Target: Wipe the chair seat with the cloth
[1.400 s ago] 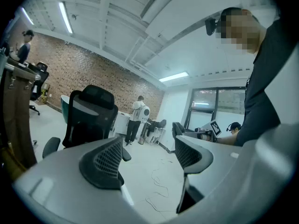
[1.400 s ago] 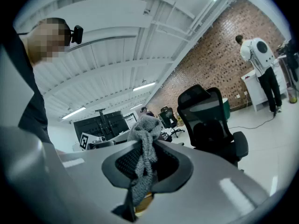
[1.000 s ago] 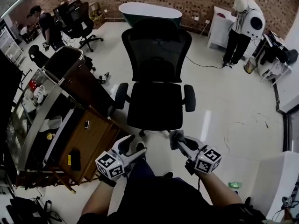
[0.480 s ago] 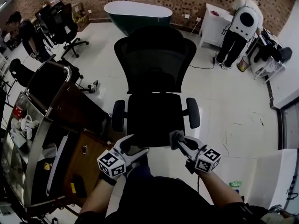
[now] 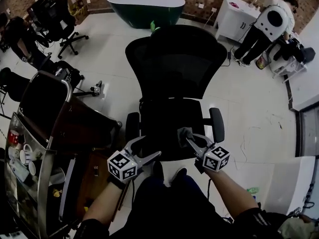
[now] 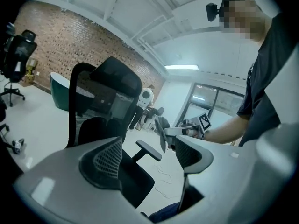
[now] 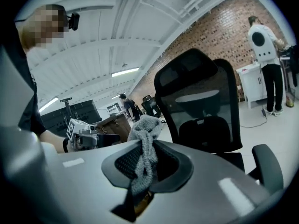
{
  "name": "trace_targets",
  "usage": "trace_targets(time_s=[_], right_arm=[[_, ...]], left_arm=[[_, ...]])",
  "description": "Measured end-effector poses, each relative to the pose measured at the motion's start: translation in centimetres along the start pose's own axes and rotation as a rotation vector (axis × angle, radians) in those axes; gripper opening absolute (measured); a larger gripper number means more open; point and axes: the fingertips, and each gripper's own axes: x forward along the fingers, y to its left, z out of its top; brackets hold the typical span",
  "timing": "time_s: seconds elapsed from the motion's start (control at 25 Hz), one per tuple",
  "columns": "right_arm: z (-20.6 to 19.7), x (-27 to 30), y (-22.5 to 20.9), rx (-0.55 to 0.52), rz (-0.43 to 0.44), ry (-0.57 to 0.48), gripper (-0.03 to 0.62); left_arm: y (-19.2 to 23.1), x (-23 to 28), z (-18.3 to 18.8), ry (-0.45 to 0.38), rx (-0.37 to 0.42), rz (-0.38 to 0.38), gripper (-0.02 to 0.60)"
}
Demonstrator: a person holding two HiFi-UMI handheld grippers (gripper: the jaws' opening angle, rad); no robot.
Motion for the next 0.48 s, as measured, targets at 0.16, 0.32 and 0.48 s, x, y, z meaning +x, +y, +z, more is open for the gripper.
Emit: trace_targets(time_s=[0.16,0.32,0.48], right_arm=[[-2.8,6.2,-2.1,-0.037,0.049,0.132,0.051],[-6.0,12.5,-4.9,-0.037,0.095,0.237,0.052],[-9.2,19.3,-7.6,-0.075,0.121,0.329,0.052]], left_arm=[[4.1,1.0,-0.7,0.003,-0.046,0.045,0.382],[8.0,2.7,-2.1,0.016,-0.084,0.091,0.383],[12.5,3.9,-3.3,-0.003,-0.113,0.139,0.383]])
